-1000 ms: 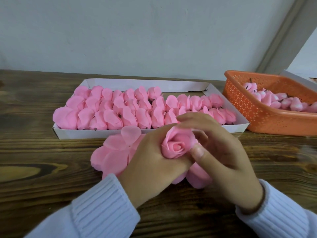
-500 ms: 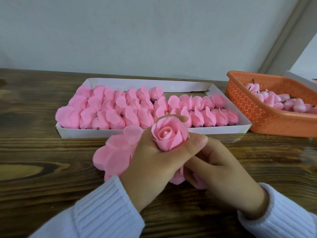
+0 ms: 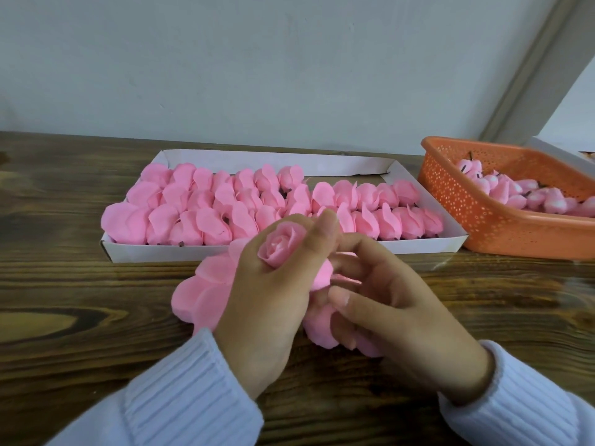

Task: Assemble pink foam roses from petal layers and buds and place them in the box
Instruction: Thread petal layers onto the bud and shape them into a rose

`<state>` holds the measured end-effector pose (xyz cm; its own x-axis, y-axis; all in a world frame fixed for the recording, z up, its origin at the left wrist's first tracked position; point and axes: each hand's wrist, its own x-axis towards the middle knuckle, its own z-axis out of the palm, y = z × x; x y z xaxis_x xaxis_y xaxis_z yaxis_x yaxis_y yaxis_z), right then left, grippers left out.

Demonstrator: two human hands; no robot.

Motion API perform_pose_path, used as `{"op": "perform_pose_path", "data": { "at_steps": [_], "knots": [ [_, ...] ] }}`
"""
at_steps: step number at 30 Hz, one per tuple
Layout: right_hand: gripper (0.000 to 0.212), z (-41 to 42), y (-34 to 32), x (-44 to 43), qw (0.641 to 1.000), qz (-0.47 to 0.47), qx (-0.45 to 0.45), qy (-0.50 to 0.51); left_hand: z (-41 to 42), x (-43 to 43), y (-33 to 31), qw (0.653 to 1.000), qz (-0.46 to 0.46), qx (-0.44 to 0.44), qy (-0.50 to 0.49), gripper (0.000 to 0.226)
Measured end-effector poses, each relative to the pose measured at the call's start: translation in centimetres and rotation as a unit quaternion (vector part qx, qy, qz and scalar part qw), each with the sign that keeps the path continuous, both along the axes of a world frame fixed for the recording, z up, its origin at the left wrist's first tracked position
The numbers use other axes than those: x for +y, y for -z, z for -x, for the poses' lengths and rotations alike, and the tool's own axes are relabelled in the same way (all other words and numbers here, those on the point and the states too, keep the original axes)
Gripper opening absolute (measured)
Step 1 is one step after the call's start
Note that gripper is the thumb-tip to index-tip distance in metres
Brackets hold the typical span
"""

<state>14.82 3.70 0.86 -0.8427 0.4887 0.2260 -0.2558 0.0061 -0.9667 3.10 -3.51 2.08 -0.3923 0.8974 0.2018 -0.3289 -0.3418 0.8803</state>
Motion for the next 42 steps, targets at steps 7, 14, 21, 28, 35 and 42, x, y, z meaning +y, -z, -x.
{"op": "perform_pose_path", "data": {
  "at_steps": [7,14,21,28,35,42],
  "knots": [
    [0.021,0.09,0.18,0.02,0.998,0.052,0.023,-0.013,-0.06,-0.22,0.55,0.995,0.0,0.069,0.067,0.013],
    [0.055,-0.01,0.08,0.16,0.988,0.121,0.008,-0.091,-0.26,-0.29,0.35,0.993,0.007,0.088,0.072,0.017],
    [0.041,-0.15,0.25,0.32,0.983,0.148,0.0,-0.111,-0.27,-0.51,0.43,0.99,0.028,0.099,0.099,0.015],
    [0.022,-0.02,0.31,0.29,0.983,0.134,0.019,-0.122,-0.29,-0.22,0.59,0.994,0.034,0.087,0.054,0.021],
    [0.04,-0.14,0.24,0.55,0.976,0.173,-0.014,-0.128,-0.42,-0.52,0.42,0.992,0.032,0.093,0.079,0.017],
    [0.039,0.06,0.37,0.5,0.964,0.219,-0.002,-0.154,-0.24,-0.54,0.42,0.992,0.042,0.084,0.085,0.022]
  ]
}}
